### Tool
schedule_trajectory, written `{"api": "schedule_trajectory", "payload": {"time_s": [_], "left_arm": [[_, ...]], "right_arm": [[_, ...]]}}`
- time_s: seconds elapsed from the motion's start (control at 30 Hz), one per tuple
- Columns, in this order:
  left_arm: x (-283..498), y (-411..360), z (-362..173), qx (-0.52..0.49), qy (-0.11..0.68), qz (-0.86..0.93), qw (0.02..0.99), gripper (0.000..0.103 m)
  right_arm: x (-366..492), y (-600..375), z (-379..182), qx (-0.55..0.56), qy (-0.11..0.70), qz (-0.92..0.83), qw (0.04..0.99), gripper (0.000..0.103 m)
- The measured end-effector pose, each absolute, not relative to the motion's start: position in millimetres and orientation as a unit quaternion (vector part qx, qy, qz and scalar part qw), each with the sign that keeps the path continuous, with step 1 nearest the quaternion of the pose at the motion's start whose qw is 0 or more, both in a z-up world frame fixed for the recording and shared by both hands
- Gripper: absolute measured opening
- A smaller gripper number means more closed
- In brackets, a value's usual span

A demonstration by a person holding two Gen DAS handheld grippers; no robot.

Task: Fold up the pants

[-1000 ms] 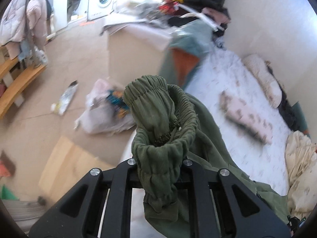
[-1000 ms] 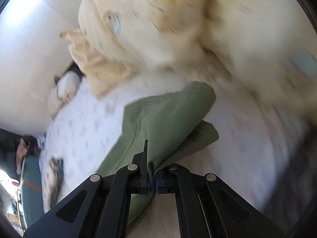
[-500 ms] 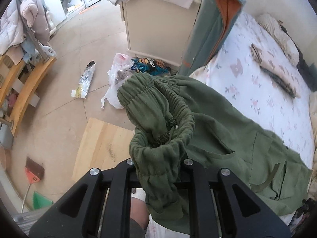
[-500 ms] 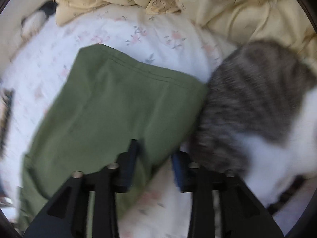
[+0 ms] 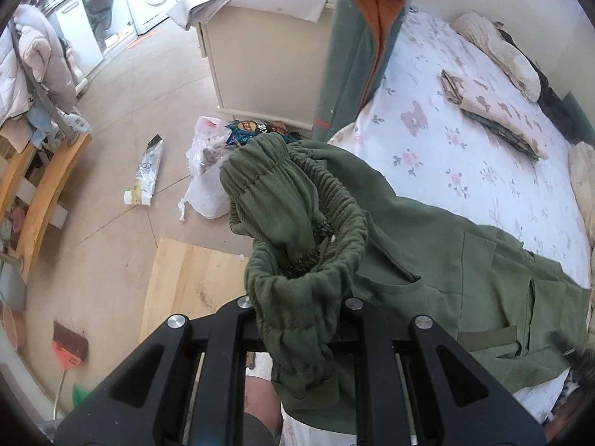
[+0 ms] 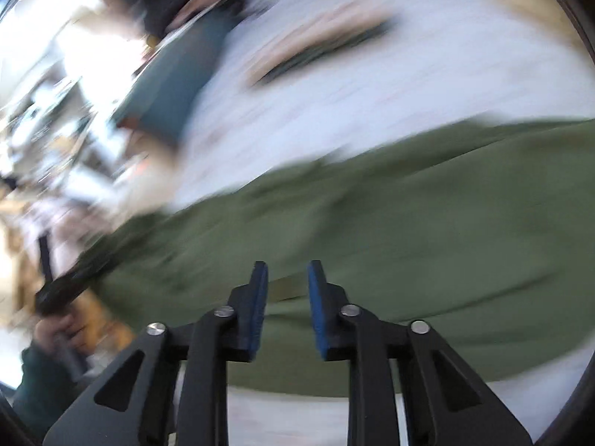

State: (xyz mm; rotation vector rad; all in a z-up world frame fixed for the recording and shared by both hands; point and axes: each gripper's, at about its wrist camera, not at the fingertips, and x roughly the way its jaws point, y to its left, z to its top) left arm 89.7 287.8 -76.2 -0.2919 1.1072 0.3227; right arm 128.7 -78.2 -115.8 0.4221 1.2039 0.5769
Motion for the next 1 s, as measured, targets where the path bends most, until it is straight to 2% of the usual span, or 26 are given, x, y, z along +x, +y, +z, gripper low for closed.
{"api": "schedule_trajectory", "payload": {"time_s": [0.13,0.33,0.43,0.53,0.63,0.67,0.7,0.73,0.77,0.87,1.0], "left_arm": [[88.8,281.7,-74.8,-0.131,0.520,0.137,0.833,0.012],[91.6,256.0,-73.9,-0.089,0.522,0.088,0.844,0.012],[94.0,240.3,-66.4,-0.059,0.508,0.073,0.856,0.012],[96.3,232.8,-61.0,-0.054,0.502,0.067,0.861,0.012],[94.9,223.2,-53.0,-0.047,0.489,0.061,0.869,0.012],[93.6,218.6,-48.9,-0.042,0.482,0.055,0.873,0.012],[92.1,212.0,-43.6,-0.028,0.473,0.047,0.879,0.012],[90.4,205.8,-37.8,-0.011,0.463,0.042,0.885,0.012],[89.5,200.8,-33.0,0.001,0.456,0.042,0.889,0.012],[90.4,169.1,-17.6,0.047,0.441,0.038,0.895,0.012],[99.5,100.7,-5.3,0.087,0.440,0.022,0.894,0.012]], "right_arm": [[122.1,20.7,-162.9,0.181,0.591,0.314,0.721,0.006],[114.1,62.8,-219.2,0.148,0.642,0.283,0.697,0.000],[115.1,50.9,-209.8,0.151,0.645,0.290,0.690,0.000],[111.8,19.7,-177.4,0.153,0.617,0.315,0.704,0.001],[105.0,-29.0,-146.0,0.160,0.599,0.306,0.723,0.007],[101.8,-53.5,-131.7,0.152,0.585,0.297,0.740,0.015],[100.2,-72.0,-121.8,0.145,0.578,0.286,0.751,0.028],[96.7,-93.8,-114.3,0.144,0.570,0.271,0.762,0.060],[93.7,-123.3,-104.6,0.153,0.560,0.251,0.775,0.074],[95.1,-186.2,-97.2,0.169,0.552,0.195,0.793,0.075],[91.1,-258.9,-91.7,0.211,0.502,0.148,0.825,0.075]]}}
